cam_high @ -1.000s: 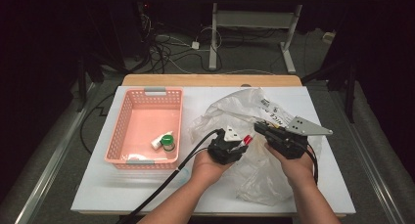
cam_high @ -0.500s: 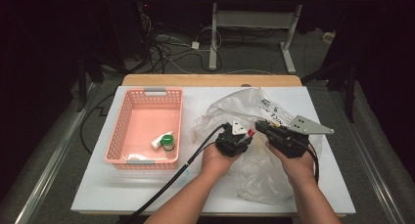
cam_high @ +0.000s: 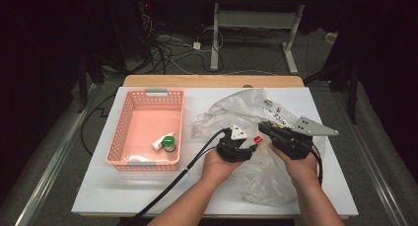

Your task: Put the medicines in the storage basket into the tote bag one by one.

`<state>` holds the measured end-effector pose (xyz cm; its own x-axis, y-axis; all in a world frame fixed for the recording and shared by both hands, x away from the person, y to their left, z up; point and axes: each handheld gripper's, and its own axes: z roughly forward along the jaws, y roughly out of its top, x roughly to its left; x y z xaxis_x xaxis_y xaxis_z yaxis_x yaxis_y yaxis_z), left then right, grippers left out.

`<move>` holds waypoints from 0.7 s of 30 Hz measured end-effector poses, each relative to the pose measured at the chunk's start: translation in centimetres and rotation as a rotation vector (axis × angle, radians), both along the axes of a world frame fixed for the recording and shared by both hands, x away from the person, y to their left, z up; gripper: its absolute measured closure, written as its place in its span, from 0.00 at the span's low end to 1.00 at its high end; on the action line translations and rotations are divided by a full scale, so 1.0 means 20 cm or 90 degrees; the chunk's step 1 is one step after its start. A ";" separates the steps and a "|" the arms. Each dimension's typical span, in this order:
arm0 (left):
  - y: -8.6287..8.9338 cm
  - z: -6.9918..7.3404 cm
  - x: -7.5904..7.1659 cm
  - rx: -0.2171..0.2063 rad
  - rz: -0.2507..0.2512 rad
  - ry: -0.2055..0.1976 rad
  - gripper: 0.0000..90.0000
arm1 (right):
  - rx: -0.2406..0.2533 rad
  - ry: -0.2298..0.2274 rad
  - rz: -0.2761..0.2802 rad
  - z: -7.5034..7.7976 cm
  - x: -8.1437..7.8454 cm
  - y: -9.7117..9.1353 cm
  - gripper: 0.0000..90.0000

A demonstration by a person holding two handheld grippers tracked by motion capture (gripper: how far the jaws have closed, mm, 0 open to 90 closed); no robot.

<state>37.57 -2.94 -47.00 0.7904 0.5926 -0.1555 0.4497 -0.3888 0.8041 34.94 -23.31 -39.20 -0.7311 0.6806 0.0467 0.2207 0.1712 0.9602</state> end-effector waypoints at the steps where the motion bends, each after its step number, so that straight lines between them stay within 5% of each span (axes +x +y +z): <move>1: 0.01 0.00 -0.02 -0.002 -0.001 0.002 0.51 | -0.001 0.000 0.000 0.00 0.00 0.00 1.00; 12: 0.16 0.03 -0.19 -0.059 -0.046 0.027 0.36 | -0.006 0.002 -0.003 -0.01 0.00 0.00 1.00; 21: 0.27 0.05 -0.31 -0.043 -0.050 0.019 0.18 | -0.012 0.004 -0.002 -0.02 -0.01 0.01 1.00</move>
<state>31.45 2.42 -46.09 0.8288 0.5160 -0.2164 0.4433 -0.3698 0.8165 34.76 -23.19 -39.52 -0.7286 0.6839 0.0381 0.2273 0.1888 0.9553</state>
